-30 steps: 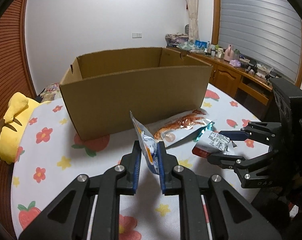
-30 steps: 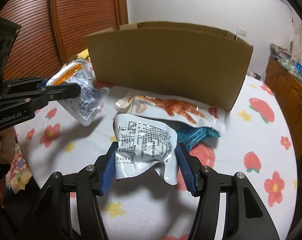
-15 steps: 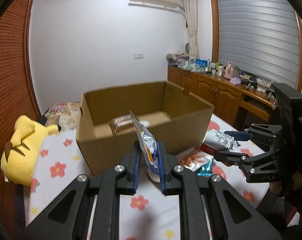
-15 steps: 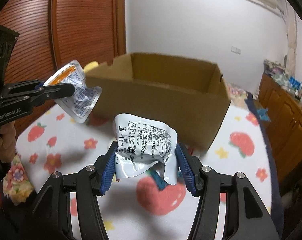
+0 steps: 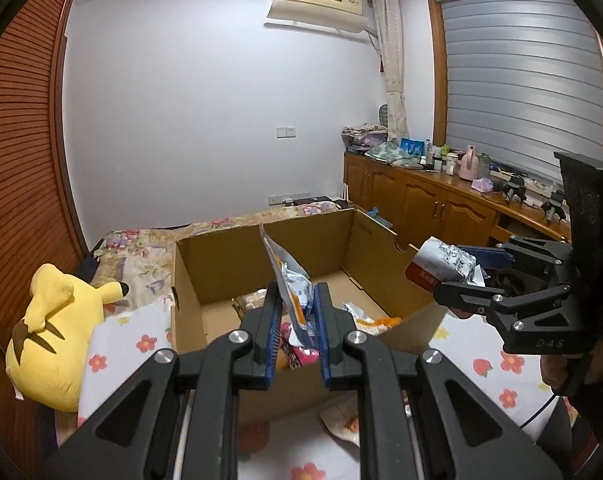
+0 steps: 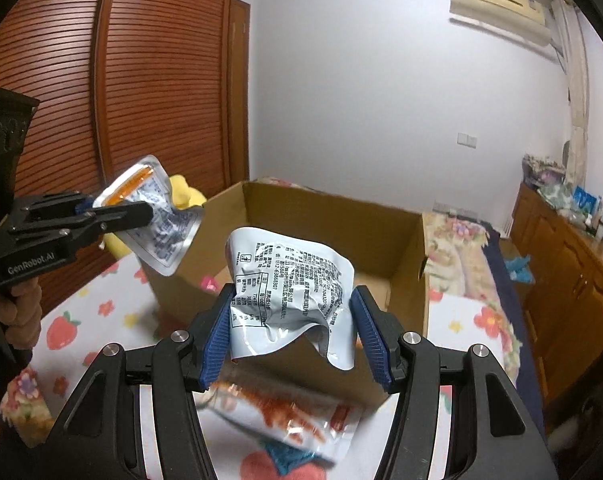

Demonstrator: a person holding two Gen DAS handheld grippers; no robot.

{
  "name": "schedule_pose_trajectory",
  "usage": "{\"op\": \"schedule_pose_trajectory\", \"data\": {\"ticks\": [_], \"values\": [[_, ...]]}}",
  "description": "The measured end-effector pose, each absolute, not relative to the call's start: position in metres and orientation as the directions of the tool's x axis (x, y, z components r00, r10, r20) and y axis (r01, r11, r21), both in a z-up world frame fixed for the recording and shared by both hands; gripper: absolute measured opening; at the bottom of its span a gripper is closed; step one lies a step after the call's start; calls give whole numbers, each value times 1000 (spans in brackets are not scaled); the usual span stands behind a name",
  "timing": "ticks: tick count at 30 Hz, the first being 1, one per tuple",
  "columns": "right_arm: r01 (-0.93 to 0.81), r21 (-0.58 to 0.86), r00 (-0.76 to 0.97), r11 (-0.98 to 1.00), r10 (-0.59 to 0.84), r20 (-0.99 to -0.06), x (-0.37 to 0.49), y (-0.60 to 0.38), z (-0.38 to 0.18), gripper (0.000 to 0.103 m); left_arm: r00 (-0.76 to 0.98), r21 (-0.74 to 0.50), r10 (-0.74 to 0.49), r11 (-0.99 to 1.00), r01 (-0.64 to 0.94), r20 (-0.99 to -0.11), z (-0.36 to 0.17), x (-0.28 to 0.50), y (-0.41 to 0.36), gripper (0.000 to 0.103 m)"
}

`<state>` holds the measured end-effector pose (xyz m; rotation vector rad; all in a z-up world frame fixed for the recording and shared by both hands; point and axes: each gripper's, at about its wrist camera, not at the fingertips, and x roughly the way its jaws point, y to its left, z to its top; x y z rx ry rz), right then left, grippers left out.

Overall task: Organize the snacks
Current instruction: 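Lift both held pouches and carry them over the open box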

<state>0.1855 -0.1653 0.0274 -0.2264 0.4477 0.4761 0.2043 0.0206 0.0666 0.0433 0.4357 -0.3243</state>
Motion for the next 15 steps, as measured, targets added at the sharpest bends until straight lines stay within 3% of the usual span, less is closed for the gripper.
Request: {"op": "schedule_pose_trajectory", "data": {"ticks": [15], "values": [[-466, -72, 788, 882, 378, -485, 241, -170, 24, 60, 840, -37, -285, 952, 303, -463, 47, 249, 16, 14]]}}
